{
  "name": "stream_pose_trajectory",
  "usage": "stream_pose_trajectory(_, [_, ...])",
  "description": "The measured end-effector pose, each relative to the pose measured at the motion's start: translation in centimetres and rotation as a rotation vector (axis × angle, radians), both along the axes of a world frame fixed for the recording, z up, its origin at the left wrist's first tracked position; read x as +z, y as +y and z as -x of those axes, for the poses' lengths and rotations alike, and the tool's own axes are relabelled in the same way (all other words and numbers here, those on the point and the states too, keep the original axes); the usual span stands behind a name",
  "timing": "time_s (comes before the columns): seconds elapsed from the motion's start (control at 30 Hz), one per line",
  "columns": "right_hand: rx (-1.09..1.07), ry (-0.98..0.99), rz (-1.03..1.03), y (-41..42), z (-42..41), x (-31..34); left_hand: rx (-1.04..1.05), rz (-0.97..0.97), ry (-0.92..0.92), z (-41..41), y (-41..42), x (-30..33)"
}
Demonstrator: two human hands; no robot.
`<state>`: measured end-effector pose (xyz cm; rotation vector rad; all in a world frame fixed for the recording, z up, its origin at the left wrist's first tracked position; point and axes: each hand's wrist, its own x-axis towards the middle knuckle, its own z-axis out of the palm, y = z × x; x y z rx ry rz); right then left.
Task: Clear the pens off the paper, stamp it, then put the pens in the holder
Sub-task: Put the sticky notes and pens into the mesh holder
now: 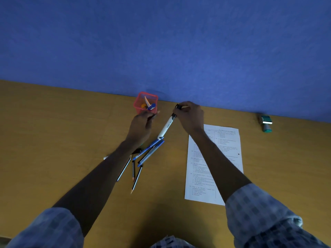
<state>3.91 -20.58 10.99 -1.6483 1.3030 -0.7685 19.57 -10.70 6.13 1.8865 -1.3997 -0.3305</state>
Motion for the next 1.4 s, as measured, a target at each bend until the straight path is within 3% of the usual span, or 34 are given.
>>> stream_pose_trajectory(0.13, [-0.039,-0.156,0.065,-1.5,-0.6,2.6,0.088,0.182,0.148,-1.5,-0.2,2.9])
stream_pose_trajectory(0.3, [-0.027,-0.3,0.238,-2.6,-2.7,4.7,0.173,0.293,0.208,-4.1,-2.1,5.3])
stream_pose_trajectory(0.57, [0.137,-0.121,0.438,-3.0,-6.6,3.7,0.174,0.251,0.15,-5.2,-4.1,3.7])
stream_pose_trajectory(0.9, [0.284,0.232,0.523,-3.7,-8.2,1.1,0.233,0.162,-0.009,-5.9,-4.4,0.7])
stream_pose_trajectory(1.13, [0.276,0.285,0.569,-3.4,-8.0,0.2,0.247,0.161,0.013,-5.6,-4.1,0.5])
stream_pose_trajectory(1.4, [0.274,0.205,0.521,-3.7,-8.7,1.1,0.267,0.11,0.026,-5.7,-4.0,0.4])
